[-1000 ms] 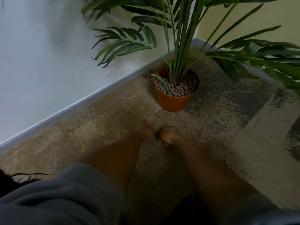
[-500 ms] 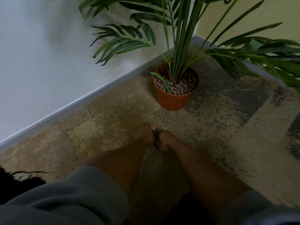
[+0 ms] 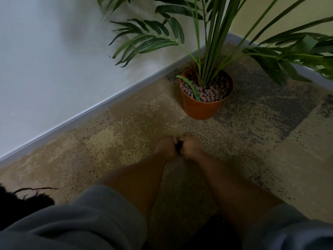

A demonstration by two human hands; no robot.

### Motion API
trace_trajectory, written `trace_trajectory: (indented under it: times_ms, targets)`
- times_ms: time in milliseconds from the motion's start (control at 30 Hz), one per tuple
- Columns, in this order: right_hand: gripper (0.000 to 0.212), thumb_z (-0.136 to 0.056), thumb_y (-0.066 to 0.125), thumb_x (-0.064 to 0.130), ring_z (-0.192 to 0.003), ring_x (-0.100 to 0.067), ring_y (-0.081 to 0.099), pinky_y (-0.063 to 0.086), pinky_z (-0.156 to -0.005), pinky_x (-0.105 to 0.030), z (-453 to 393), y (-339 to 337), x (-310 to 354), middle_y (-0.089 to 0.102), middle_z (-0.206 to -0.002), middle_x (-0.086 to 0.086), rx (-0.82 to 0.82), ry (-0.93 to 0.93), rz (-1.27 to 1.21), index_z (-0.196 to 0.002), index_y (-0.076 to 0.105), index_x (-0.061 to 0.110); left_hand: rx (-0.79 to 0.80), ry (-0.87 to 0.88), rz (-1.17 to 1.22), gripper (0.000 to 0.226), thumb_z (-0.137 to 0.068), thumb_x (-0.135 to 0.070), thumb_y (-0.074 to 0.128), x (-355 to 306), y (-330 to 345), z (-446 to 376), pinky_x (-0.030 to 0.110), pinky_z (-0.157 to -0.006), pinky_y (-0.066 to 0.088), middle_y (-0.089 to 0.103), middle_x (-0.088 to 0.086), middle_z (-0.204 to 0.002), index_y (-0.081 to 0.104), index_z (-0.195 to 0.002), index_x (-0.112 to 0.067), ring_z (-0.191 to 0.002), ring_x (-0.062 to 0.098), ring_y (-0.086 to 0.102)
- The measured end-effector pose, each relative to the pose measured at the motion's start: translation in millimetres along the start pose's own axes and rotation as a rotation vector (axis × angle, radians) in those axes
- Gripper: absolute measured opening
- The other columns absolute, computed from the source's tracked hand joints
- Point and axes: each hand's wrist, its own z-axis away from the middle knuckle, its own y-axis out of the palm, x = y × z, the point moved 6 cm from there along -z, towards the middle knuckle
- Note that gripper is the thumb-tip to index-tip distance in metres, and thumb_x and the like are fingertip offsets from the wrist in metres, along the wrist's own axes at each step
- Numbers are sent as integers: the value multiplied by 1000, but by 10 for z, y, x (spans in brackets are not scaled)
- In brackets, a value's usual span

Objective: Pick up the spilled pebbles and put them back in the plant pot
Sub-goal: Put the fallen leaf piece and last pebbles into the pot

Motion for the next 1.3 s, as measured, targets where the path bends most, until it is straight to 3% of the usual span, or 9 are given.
trace_trajectory:
  times_ms: [133, 400, 500, 600, 700, 800, 933, 1100, 1300]
  targets:
    - [19, -90, 60, 14, -109, -24, 57, 43, -96, -30, -2, 7, -26, 58, -123, -10, -14, 10, -19, -107, 70, 12, -12, -4, 60, 7, -89, -16, 60, 57, -13, 9, 25, -80, 43, 66, 6, -108, 56, -92, -21, -102, 21, 62]
    - [9, -84, 69, 16, -91, -19, 63, 50, -86, -30, 8, 28, -72, 69, -102, -7, -58, -40, -163, -89, 75, 11, 29, -15, 114, 11, -87, -8, 59, 85, -34, 19, 26, -73, 46, 66, 5, -101, 60, -93, -18, -88, 17, 60]
    - [6, -81, 71, 7, -77, -15, 59, 45, -64, -18, 28, 14, -133, 67, -87, -4, -101, 3, -358, -80, 68, 12, 107, -53, 287, 13, -89, -7, 57, 91, -16, 22, 31, -74, 49, 65, 5, -89, 67, -95, -12, -83, 16, 60]
    - [13, -79, 70, 1, -71, -13, 57, 41, -55, -13, 30, 2, -182, 63, -81, -2, -127, 40, -496, -80, 65, 13, 176, -165, 564, 16, -90, -3, 54, 115, 53, 21, 32, -79, 54, 65, 7, -91, 65, -98, -10, -81, 15, 61]
    - [6, -82, 67, 2, -72, -13, 56, 43, -56, -14, 21, -14, -182, 63, -79, -1, -134, 59, -591, -86, 66, 7, 205, -329, 981, 14, -96, -9, 50, 62, 92, 94, 24, -78, 53, 60, 0, -86, 62, -92, -14, -78, 8, 56]
    - [18, -86, 63, 0, -75, -11, 61, 51, -64, -17, 30, -2, -163, 67, -86, -3, -61, 128, -860, -103, 66, 5, 203, -420, 1143, 22, -101, -25, 44, 50, 92, 80, 18, -69, 53, 64, -2, -96, 62, -108, -17, -84, 5, 57]
    - [22, -92, 53, -2, -92, -16, 61, 55, -85, -27, 12, -28, -174, 64, -105, -10, 57, 326, -1414, -109, 63, 8, 74, -553, 1347, 24, -101, -13, 40, 84, 18, 55, 15, -50, 52, 58, 5, -79, 57, -85, -9, -67, 8, 54]
    - [16, -93, 40, 0, -93, -23, 58, 51, -98, -38, 62, -315, -110, 56, -97, -16, 11, 367, -1983, -96, 56, 0, -14, -560, 1654, 37, -100, -23, 28, -117, -238, 25, 25, -70, 53, 61, 10, -85, 60, -99, -5, -77, 17, 59]
    - [23, -98, 39, 14, -107, -28, 62, 53, -94, -36, -14, -753, 22, 64, -109, -18, -108, 425, -1861, -103, 57, 1, -114, -548, 1804, 36, -102, -23, 31, -465, -583, -54, 25, -91, 53, 62, 11, -118, 60, -119, -9, -106, 18, 60]
